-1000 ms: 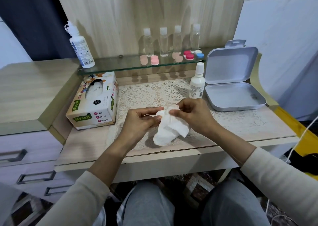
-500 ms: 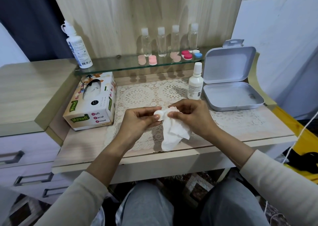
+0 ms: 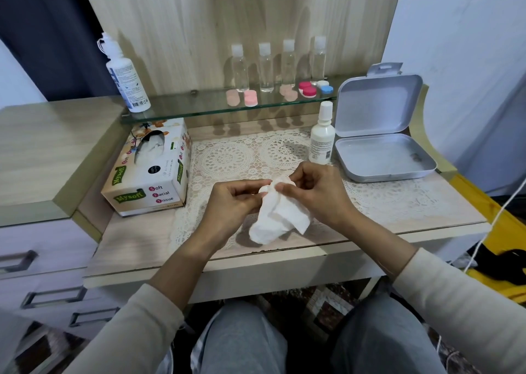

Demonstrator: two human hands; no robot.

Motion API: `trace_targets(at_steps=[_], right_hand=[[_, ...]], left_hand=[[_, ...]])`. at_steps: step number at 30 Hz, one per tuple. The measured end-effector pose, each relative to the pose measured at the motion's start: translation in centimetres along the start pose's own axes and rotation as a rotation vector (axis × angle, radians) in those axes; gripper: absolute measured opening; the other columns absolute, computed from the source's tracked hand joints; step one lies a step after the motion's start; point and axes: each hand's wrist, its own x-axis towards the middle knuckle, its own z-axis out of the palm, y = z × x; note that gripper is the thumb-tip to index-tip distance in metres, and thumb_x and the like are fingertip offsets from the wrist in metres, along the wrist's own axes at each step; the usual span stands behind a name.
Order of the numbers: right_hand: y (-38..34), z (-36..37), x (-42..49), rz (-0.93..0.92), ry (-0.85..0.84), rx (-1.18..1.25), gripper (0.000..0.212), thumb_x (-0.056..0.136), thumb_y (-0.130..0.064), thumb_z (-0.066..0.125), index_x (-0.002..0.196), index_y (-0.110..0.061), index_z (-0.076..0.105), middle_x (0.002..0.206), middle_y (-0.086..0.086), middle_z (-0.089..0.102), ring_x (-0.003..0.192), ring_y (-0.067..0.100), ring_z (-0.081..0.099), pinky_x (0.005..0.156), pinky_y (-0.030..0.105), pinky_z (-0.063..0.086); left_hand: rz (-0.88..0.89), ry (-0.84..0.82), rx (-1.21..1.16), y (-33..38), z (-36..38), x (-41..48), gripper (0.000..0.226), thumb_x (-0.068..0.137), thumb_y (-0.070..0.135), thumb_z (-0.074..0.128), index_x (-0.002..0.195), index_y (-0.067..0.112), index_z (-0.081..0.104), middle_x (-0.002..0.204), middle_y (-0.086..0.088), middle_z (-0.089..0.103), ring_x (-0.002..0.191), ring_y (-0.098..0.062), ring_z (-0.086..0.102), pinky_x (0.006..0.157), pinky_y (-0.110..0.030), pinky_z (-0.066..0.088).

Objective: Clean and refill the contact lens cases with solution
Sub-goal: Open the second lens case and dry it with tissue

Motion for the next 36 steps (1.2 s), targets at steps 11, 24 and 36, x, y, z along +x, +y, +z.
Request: trace_targets(at_steps=[11, 24, 36], right_hand=[[0.9, -0.8, -0.4, -0.015, -0.159, 0.09, 0.025, 0.077, 0.001, 0.069, 0.091, -0.021, 0.069, 0.083, -0.004, 0.068, 0.075, 0.012, 0.059, 0.07, 0.016, 0.045], [1.0, -1.7, -0.1, 0.045, -0.03, -0.114, 0.013, 0.07, -0.014, 0.079, 0.067, -0.021, 0.068, 0.067, -0.009, 0.064, 0.061, 0.003, 0.052, 0.059, 0.017, 0.043], [1.8, -1.4, -1.7, -0.351, -0.117, -0.421, 0.015, 0.068, 0.001, 0.075, 0.071, -0.006, 0.062, 0.069, -0.004, 0.053, 0.057, -0.005, 0.041, 0.054, 0.012, 0.038]], left_hand=[[-0.096, 0.046, -0.089, 0.0, -0.8, 0.7, 0.013, 0.073, 0.002, 0.07, 0.085, 0.007, 0.07, 0.084, -0.007, 0.071, 0.074, -0.02, 0.068, 0.069, -0.024, 0.058], [0.229, -0.014, 0.785, -1.3, -2.1, 2.0, 0.033, 0.074, 0.009, 0.075, 0.106, 0.009, 0.069, 0.113, 0.003, 0.053, 0.097, -0.005, 0.05, 0.081, -0.007, 0.035], [0.294, -0.039, 0.89, -2.9, -2.1, 2.6, 0.03, 0.074, 0.013, 0.076, 0.102, 0.009, 0.07, 0.114, 0.003, 0.052, 0.093, -0.006, 0.052, 0.077, 0.001, 0.035]])
